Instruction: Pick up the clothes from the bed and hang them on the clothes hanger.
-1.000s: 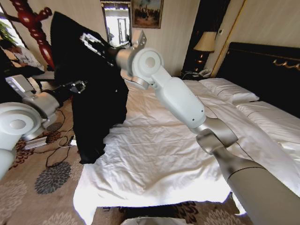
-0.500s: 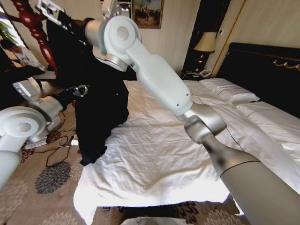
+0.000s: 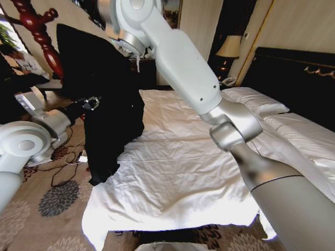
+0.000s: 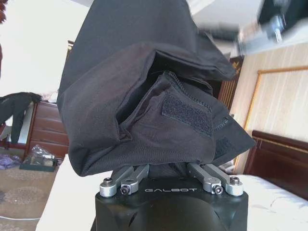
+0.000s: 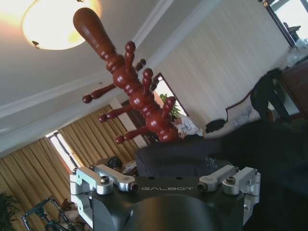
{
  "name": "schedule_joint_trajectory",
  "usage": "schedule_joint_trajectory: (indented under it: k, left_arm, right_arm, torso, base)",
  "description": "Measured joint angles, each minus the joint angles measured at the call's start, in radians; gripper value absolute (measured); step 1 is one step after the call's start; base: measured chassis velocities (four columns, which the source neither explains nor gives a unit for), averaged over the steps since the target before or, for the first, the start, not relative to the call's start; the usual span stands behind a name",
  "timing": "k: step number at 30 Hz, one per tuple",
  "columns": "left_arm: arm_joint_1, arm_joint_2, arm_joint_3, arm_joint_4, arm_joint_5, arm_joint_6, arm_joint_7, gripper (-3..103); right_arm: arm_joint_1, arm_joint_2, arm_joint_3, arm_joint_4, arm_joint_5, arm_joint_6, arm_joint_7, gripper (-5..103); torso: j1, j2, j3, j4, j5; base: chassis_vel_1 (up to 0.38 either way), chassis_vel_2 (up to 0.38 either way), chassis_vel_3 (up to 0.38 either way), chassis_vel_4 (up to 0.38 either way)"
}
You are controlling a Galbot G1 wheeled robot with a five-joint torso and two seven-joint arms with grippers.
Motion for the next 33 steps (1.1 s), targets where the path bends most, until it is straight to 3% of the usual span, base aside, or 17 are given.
schedule_joint_trajectory:
  k: [5,14,19,23,26,33]
  left_arm:
    - [-0.017,0.002,-0.012,0.017,-0.012,-0.004,-0.001,19]
    - [-0.039,0.017,-0.024,0.037,-0.025,-0.007,0.000,19]
    - [-0.052,0.022,-0.026,0.043,-0.032,-0.011,0.001,19]
    - [-0.055,0.019,-0.018,0.044,-0.030,-0.012,0.001,19]
    - [-0.052,0.009,-0.005,0.042,-0.020,-0.012,0.001,19]
    - [-0.040,0.001,-0.002,0.036,-0.012,-0.012,0.001,19]
  right_arm:
    - [-0.069,-0.046,-0.011,0.082,0.016,0.003,0.051,100]
    - [-0.104,-0.097,-0.008,0.107,0.009,0.007,0.054,100]
    - [-0.139,-0.120,-0.021,0.152,0.045,0.012,0.057,100]
    - [-0.149,-0.100,-0.035,0.172,0.054,0.036,0.036,100]
    - [-0.143,-0.028,-0.036,0.164,0.055,0.078,-0.004,100]
    - [-0.101,-0.002,-0.024,0.091,0.032,0.108,-0.049,100]
  torso:
    - [0.000,0.000,0.000,-0.0005,0.0001]
    - [0.000,0.000,0.000,0.0003,0.0000]
    - [0.000,0.000,0.000,-0.0008,0.0002]
    - [0.000,0.000,0.000,-0.0002,0.0001]
    - [0.000,0.000,0.000,0.0002,0.0000]
    - [0.000,0.000,0.000,-0.0003,-0.0002]
  base:
    - [0.000,0.000,0.000,0.000]
    - [0.000,0.000,0.000,0.000]
    - [0.000,0.000,0.000,0.000]
    - [0.000,0.000,0.000,0.000]
    - [0.000,0.000,0.000,0.000]
    - [0.000,0.000,0.000,0.000]
